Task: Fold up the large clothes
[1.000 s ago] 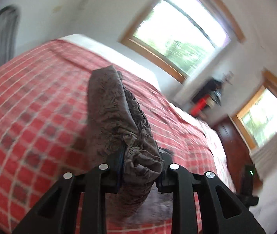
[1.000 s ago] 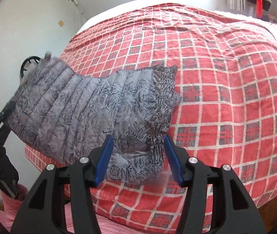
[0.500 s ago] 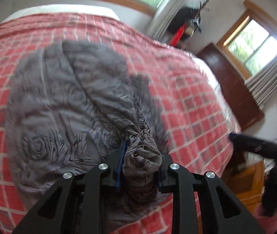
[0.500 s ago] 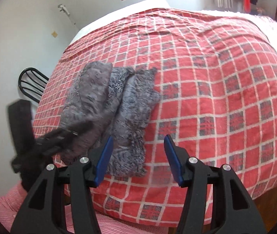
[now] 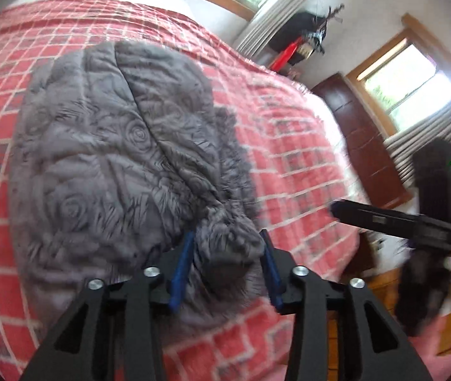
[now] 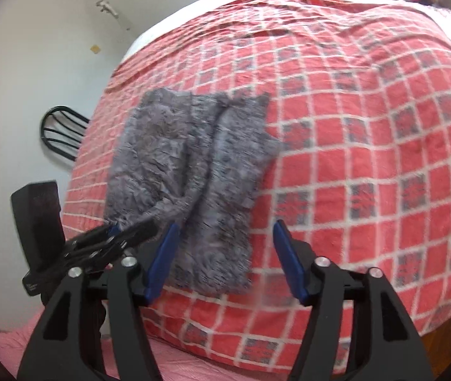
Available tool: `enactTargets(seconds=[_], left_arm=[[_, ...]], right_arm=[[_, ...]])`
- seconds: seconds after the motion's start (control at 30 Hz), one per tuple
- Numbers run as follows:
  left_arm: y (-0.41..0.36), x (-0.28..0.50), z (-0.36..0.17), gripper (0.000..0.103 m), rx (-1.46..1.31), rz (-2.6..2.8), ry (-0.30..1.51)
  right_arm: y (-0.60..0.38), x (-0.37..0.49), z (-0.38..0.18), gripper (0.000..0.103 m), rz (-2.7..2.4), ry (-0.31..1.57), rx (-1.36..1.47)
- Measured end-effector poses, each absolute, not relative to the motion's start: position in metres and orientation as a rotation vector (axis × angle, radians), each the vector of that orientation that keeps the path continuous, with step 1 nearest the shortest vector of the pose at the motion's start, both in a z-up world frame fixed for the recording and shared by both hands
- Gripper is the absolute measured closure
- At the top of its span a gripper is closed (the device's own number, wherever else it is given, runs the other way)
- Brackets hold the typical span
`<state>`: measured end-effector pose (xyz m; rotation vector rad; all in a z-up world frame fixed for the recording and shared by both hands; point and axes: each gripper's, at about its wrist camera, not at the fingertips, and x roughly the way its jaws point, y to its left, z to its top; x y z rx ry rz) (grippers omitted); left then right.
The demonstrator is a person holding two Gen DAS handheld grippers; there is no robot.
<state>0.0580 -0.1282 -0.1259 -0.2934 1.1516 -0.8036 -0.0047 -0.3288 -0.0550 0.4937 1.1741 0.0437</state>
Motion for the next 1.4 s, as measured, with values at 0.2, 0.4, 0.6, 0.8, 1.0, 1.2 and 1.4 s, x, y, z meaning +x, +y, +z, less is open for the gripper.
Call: enactTargets(seconds=[0.2,0.4,0.6,0.8,1.0,1.2,1.4], left_arm=[[-0.089,0.07,-0.09,0.055,-0.324,-0.672,1.094],[-0.068,0.105,-0.098,0.057,-0.215,-0.426,1.101],[-0.069,0.124,-0.115,0.057,-0.154,-0.364,1.124],[-0.068,0.13,-0.121,0.057,-0.144,-0.369,1.136],[-0.068,0.136,-0.124,0.057,-0.136,-0.386,1.136],[-0.068,0.14,-0.127,0.056,-0.129,-0.39,1.135],[-0.067,0.146,-0.126,0.056,-0.11,-0.395,1.131]], right_arm=[[-0.315,0.039,-0.058,0.027,0.166,1.181,0.528],[-0.305,0.081,-0.078,0.019,0.18,1.245,0.498],[-0.303,0.101,-0.102,0.019,0.175,1.3,0.522],[-0.298,0.115,-0.118,0.019,0.185,1.333,0.524],[-0.287,0.136,-0.133,0.02,0.21,1.367,0.517],[-0.282,0.149,-0.14,0.037,0.231,1.373,0.528],[-0.279,0.148,-0.128,0.073,0.266,1.324,0.534]])
